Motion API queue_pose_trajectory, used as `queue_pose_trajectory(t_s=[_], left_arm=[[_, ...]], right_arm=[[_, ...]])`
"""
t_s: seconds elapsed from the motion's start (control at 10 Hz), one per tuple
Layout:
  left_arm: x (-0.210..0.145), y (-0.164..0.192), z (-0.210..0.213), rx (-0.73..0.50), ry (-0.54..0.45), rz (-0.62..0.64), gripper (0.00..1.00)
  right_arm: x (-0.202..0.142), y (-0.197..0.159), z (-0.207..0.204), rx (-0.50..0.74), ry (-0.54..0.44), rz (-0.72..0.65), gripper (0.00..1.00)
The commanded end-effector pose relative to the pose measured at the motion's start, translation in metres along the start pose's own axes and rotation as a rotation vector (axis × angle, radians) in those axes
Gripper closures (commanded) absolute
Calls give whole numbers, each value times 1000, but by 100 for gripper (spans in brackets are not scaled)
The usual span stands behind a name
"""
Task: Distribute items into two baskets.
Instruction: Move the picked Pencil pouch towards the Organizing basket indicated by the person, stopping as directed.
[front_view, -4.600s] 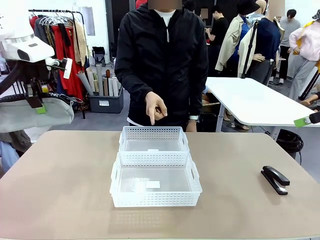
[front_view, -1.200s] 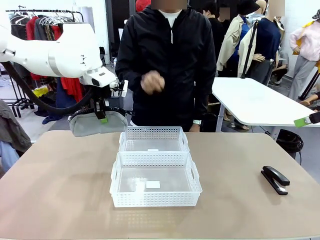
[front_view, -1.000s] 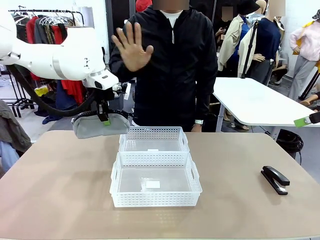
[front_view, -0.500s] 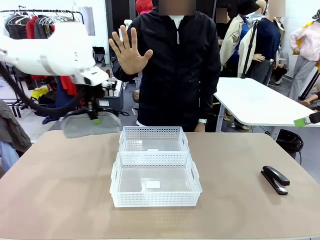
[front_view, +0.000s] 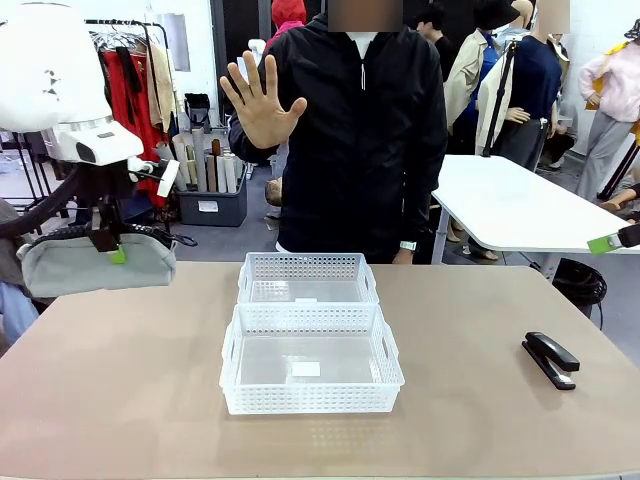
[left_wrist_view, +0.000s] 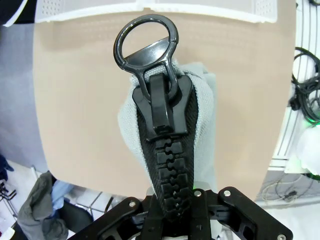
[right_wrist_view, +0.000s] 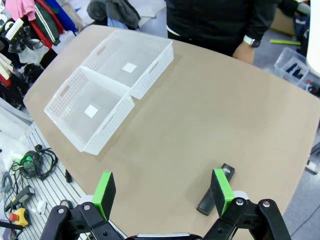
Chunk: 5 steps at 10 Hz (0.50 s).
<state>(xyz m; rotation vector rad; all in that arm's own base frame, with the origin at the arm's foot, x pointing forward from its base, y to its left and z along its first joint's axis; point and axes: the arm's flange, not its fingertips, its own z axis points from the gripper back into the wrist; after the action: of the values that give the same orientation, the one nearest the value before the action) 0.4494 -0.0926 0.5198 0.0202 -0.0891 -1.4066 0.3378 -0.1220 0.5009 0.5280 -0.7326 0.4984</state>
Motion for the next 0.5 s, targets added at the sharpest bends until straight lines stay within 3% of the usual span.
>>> queue_pose_trajectory(t_s=[0.0,0.4], left_arm=[[0,3,0,6,1,6,100],[0,3,0,6,1,6,100]], right_arm=[[0,1,1,4,-5,3,0],[0,1,1,4,-5,3,0]])
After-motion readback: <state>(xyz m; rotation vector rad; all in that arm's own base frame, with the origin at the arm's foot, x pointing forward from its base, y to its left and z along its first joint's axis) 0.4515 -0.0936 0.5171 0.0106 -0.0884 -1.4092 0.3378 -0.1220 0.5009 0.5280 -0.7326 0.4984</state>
